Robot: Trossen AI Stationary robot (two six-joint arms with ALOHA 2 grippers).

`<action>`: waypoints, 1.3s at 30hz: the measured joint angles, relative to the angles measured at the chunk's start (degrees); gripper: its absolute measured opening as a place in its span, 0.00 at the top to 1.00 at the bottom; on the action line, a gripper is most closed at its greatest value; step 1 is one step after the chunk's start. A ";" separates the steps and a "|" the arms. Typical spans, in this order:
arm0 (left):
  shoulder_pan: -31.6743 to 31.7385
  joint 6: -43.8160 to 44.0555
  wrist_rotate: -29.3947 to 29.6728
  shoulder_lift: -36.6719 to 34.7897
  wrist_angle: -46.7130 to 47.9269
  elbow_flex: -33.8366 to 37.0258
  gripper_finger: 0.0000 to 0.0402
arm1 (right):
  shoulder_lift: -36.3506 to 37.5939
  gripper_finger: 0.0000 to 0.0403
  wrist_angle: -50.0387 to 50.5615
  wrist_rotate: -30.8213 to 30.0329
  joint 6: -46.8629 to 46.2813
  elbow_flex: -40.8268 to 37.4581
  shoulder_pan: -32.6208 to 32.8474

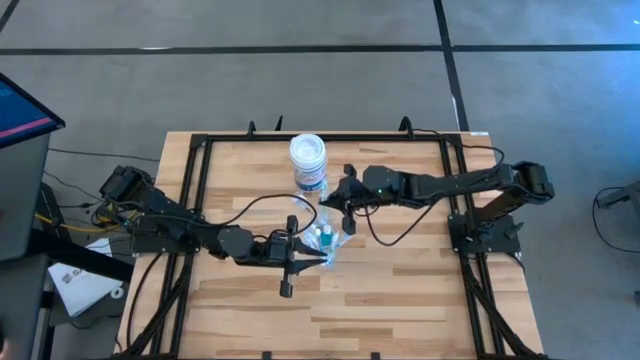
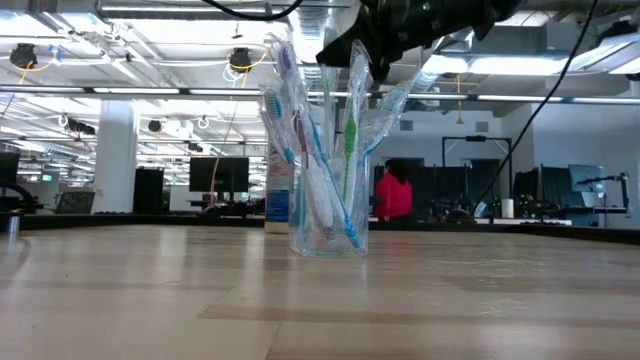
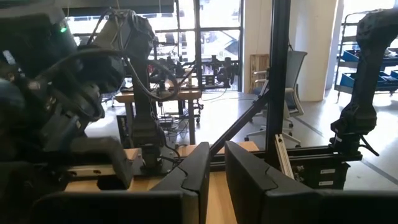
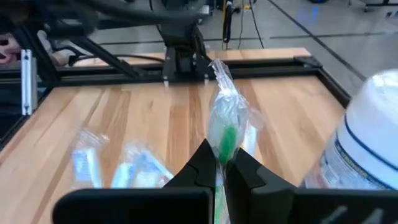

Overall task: Pick & Place toothbrushing station
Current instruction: Put the green toothbrush into the Transparent organizer

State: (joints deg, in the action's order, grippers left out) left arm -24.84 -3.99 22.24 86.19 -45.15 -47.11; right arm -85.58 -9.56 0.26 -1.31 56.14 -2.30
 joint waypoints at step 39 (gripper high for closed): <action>0.13 -0.02 0.00 0.00 0.15 0.00 0.89 | -1.75 1.00 -18.44 4.41 -4.87 -12.46 -3.33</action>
State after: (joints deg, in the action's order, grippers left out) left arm -24.71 -4.01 22.24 86.19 -44.99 -47.11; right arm -87.33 -28.00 4.68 -6.18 43.67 -5.64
